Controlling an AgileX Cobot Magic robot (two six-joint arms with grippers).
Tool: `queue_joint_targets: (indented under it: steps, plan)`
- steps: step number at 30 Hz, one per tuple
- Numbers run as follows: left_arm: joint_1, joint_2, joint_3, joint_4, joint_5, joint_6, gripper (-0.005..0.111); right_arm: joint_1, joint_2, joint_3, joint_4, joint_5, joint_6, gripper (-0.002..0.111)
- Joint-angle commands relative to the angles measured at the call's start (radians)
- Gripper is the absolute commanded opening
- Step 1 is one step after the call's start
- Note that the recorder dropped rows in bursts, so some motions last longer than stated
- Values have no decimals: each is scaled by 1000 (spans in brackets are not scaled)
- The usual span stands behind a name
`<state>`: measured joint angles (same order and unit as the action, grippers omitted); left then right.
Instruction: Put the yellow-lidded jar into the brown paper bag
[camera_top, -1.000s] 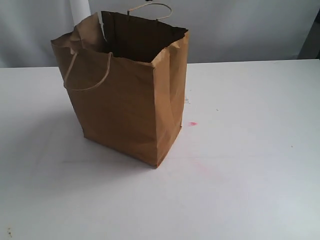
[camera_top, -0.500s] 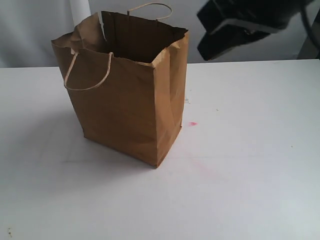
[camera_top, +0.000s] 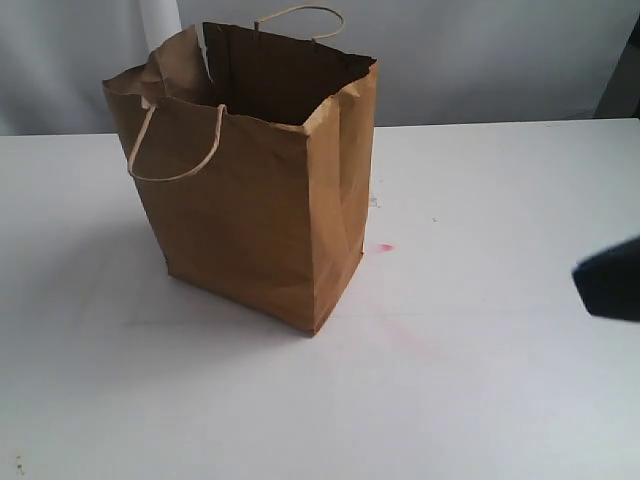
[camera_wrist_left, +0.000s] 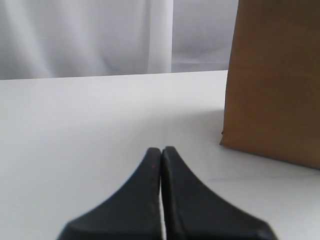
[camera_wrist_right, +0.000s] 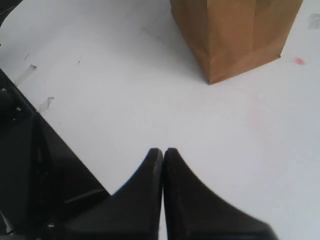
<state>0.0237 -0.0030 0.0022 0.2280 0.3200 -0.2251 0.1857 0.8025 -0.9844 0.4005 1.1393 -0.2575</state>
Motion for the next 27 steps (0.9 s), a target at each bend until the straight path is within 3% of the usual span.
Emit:
queue_joint_targets:
  steps: [1,11,27]
  plan:
    - [-3,3,-2,-4,-10,-4,1,2,-174,133,10,-68,4,0]
    - [-3,3,-2,-4,-10,-4,1,2,-401,373,39,-353,4,0]
    - [-3,3,-2,-4,-10,-4,1,2,-415,411,8,-369,-38,0]
